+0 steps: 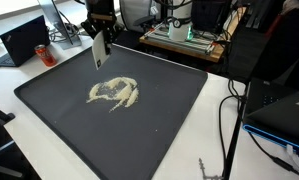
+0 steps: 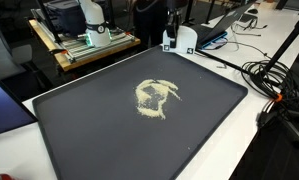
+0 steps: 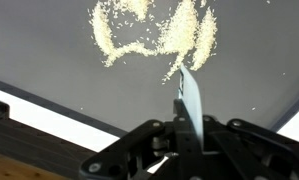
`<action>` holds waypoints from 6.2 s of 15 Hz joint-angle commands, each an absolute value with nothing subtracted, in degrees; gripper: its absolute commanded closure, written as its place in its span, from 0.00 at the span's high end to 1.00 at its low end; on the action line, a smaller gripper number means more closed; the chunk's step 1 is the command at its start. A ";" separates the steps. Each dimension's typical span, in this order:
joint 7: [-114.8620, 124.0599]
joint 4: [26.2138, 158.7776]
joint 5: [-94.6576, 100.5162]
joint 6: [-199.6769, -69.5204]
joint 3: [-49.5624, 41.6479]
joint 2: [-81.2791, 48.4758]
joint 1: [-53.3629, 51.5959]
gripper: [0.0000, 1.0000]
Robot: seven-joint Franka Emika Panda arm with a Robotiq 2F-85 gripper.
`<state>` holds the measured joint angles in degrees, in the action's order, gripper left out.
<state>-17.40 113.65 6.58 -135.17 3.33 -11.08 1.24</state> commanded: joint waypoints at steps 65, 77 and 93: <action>-38.07 122.96 -53.66 -131.36 -4.89 -16.84 22.84 0.01; -33.33 137.58 -54.33 -139.21 -7.17 -2.99 15.81 0.01; -29.64 142.93 -55.71 -143.22 -6.72 7.24 9.62 0.01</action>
<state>-31.86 141.20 -58.19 -141.65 -6.58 4.48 11.49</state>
